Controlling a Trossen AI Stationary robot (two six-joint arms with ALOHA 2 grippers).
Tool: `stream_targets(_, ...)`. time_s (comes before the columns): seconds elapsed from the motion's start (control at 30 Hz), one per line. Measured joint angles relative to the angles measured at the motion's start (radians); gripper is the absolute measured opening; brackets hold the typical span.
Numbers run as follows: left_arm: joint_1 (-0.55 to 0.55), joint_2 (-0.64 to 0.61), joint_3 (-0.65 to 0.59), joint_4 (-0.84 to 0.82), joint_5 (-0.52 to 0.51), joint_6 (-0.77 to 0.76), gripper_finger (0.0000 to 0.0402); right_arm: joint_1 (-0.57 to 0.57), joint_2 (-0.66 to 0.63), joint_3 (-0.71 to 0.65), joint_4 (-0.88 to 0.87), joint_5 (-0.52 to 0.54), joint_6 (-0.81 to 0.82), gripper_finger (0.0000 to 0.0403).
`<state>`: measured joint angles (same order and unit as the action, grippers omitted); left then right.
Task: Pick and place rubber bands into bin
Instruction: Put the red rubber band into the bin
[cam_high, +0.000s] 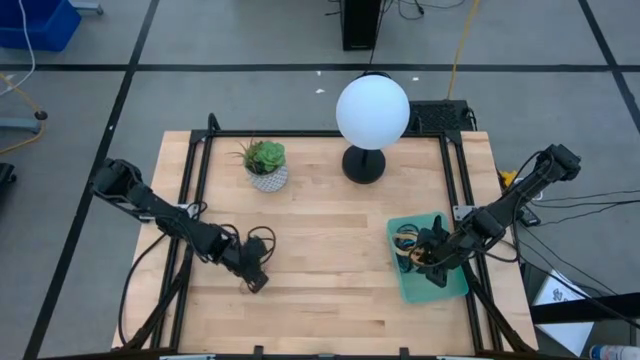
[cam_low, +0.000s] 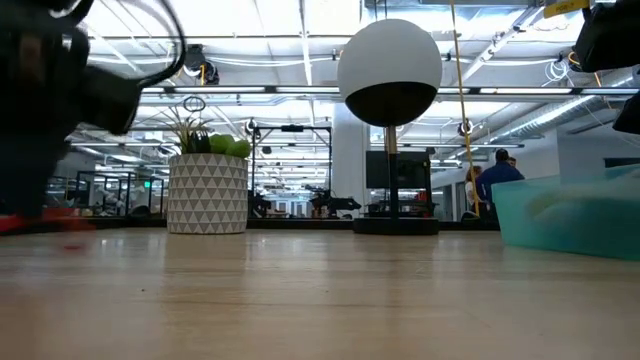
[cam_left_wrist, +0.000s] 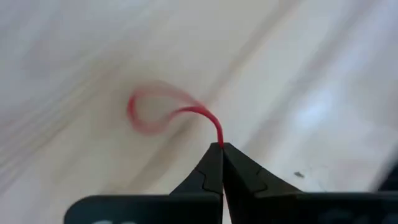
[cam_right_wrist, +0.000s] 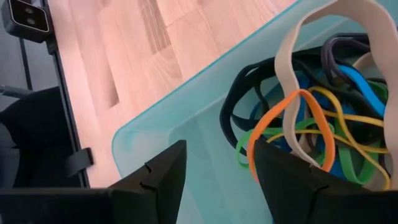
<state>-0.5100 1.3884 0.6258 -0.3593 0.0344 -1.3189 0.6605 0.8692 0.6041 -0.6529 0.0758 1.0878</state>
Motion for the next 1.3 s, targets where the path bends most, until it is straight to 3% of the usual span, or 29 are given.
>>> stream_targets(0.33,0.051,0.000,0.001,0.387,-0.092,0.307,0.0003,0.000,0.000,0.000,0.001,0.000,0.000,0.0181)
stream_targets(0.5,0.098,-0.002,0.002,0.594,-0.092,0.454,0.0003,0.000,0.000,0.000,0.098,0.029,-0.052,0.0181)
stream_targets(0.67,0.140,-0.002,0.003,0.745,-0.091,0.598,0.0003,0.000,0.000,0.000,0.335,0.062,-0.245,0.0181)
stream_targets(0.93,0.163,-0.001,0.003,0.905,-0.090,0.783,0.0002,0.001,0.003,0.000,0.713,0.111,-0.734,0.0181)
stream_targets(1.13,0.162,0.000,0.004,0.915,-0.134,0.841,0.0002,-0.013,0.071,0.000,0.826,0.314,-0.881,0.0181)
stream_targets(1.3,0.162,0.000,0.004,0.917,-0.149,0.882,0.0003,-0.080,0.211,0.000,0.972,0.343,-0.921,0.0181)
